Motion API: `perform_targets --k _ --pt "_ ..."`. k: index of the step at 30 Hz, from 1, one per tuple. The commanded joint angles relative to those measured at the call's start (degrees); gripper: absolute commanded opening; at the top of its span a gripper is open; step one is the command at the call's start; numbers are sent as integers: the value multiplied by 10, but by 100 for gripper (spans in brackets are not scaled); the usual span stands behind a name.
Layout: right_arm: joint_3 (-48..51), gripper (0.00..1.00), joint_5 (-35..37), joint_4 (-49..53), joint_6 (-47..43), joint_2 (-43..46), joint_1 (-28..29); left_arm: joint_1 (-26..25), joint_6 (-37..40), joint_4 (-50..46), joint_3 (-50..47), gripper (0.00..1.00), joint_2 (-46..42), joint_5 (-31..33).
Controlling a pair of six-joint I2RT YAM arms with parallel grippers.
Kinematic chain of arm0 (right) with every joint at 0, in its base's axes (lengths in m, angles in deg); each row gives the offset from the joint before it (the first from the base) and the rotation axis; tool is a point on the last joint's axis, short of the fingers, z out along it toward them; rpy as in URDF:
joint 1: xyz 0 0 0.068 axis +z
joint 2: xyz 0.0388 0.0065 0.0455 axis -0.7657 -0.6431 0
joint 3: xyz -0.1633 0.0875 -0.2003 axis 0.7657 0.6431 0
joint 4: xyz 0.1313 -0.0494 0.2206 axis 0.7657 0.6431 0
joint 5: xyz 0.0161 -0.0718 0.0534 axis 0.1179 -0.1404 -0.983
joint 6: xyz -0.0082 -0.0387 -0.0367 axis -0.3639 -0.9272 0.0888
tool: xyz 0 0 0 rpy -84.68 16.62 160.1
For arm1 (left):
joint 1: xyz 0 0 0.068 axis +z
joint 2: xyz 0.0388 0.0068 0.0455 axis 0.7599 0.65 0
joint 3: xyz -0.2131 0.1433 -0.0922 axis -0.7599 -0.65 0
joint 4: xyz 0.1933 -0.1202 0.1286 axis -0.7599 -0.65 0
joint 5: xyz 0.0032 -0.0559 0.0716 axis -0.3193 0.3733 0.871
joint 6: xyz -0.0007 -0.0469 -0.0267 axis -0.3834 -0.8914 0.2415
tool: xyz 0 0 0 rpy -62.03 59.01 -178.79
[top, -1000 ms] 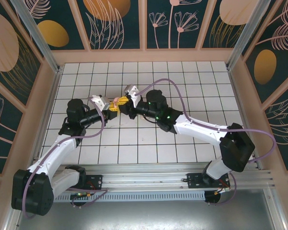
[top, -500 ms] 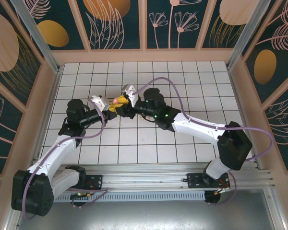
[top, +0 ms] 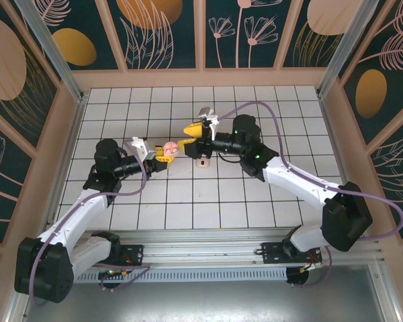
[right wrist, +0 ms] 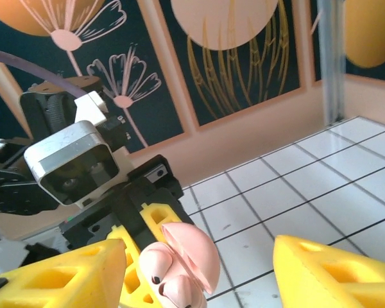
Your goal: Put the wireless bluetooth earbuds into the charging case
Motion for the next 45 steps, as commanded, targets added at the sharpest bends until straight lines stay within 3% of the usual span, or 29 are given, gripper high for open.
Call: perform_targets --k 1,8,17,28,31,36,41,45 --pt "-43 64 -67 43 4 -26 0 -6 -1 26 7 4 -1 -35" --pt "-101 64 -115 99 -12 -81 8 -8 -3 29 8 4 -7 -34" --pt "-73 60 -208 56 -11 -50 8 -8 4 20 8 4 -13 -22" --pt "4 53 -179 23 -11 26 0 -8 -7 2 22 2 1 0" --pt "32 54 -93 2 21 48 -10 -8 -35 7 29 1 10 18" --pt "104 53 90 -45 150 92 -61 -10 -95 6 49 0 28 67" --pt "162 53 267 29 240 149 -104 -52 -117 -68 118 0 83 145" --pt "214 53 329 83 274 204 -153 -100 -199 -107 184 0 137 227"
